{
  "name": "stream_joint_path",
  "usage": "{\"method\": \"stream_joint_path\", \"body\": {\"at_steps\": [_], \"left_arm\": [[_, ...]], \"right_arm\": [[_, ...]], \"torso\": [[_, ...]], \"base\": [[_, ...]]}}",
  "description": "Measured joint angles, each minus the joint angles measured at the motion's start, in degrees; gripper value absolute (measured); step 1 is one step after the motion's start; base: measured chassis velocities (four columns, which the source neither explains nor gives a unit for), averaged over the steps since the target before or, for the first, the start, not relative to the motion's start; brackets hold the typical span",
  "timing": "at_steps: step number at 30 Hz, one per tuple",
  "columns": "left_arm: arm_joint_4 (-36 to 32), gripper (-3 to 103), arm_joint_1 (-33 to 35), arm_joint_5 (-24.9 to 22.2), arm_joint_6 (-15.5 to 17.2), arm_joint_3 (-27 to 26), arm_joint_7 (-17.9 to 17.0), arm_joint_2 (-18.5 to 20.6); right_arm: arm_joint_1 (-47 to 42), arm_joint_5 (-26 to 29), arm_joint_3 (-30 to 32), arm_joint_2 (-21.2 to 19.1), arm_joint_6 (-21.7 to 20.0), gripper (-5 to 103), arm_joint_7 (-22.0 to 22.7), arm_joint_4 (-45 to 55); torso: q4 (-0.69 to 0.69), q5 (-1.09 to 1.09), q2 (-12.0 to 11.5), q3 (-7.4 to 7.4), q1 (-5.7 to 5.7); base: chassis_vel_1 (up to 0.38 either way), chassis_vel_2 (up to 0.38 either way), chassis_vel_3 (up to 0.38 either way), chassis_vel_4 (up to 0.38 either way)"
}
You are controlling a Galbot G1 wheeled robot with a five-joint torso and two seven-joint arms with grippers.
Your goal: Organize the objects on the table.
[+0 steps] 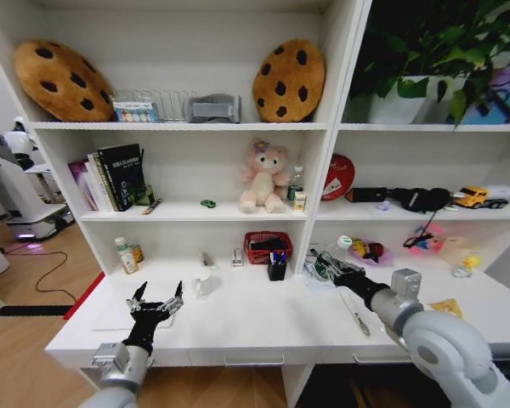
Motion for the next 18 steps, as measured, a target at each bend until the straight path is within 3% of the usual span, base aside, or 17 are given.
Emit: {"method": "stream_joint_path", "body": {"at_steps": [11,18], "left_arm": [[0.00,100,0.00,0.00,0.00,0.01,0.00,0.00],[0.00,100,0.00,0.00,0.00,-0.02,0.01,0.00]], "right_arm": [[0.78,-2.12,-3.03,0.11,1.36,24,0.47,-0.30],[0.85,-2.36,-3.01,-0.03,1.74,24,0.53,-0.73]], "torso": [[0.00,0.00,0.00,0.00,0.00],[0.02,-0.05,0.00,0.00,-0.01]], "base": [[-0.178,-0.173,0.167,0.165],[0.012,0.003,0.013,-0.008]]}}
